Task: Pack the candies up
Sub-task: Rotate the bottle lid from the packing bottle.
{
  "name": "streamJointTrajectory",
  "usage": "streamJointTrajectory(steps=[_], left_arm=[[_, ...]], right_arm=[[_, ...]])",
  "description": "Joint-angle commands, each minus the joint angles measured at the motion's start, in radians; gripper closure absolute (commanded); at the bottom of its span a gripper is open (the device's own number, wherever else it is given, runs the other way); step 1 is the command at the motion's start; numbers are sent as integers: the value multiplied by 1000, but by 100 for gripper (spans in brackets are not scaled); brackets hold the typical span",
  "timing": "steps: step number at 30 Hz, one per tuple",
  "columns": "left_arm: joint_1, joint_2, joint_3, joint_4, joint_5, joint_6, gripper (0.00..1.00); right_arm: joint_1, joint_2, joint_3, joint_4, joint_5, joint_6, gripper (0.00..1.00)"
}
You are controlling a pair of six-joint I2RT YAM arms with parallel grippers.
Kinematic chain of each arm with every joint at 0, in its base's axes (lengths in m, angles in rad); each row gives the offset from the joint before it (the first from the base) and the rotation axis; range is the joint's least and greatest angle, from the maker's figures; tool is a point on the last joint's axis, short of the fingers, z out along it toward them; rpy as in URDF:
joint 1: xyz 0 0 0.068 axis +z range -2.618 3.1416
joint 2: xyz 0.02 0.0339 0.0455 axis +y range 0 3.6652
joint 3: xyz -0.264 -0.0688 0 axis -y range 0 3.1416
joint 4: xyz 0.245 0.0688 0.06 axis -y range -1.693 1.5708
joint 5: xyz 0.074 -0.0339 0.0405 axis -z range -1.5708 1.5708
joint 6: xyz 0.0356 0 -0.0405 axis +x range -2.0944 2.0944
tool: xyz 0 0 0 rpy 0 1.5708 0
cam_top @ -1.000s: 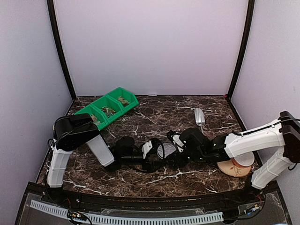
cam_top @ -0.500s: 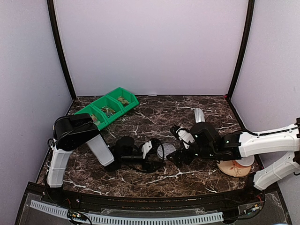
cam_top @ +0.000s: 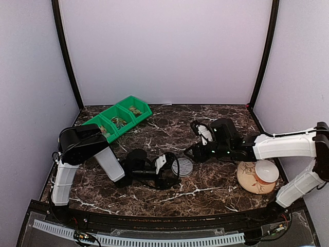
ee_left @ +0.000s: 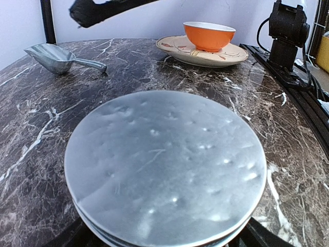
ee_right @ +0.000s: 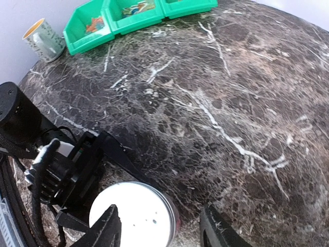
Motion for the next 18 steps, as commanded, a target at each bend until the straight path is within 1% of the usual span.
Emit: streamJointTrajectory(steps=[1, 3, 5, 11, 13, 18], left_arm=[[-1, 7, -28, -146, 39, -22, 18], [-1, 7, -27, -146, 43, -22, 18], [-1, 7, -28, -145, 46, -21, 18], [-1, 7, -27, -146, 54, -22, 18], [-1, 7, -26, -146, 55, -22, 18], [-1, 8, -26, -145, 57, -23, 18]], right_arm=[[-6, 66, 71, 59, -110, 18, 51], [-8, 97, 86, 67, -147, 16, 57], [-12, 125, 95, 79, -180, 23, 59], [-18, 177, 122, 93, -255, 30, 61], [-19, 207, 125, 88, -261, 25, 61], [-24, 216, 111, 88, -266, 17, 61]])
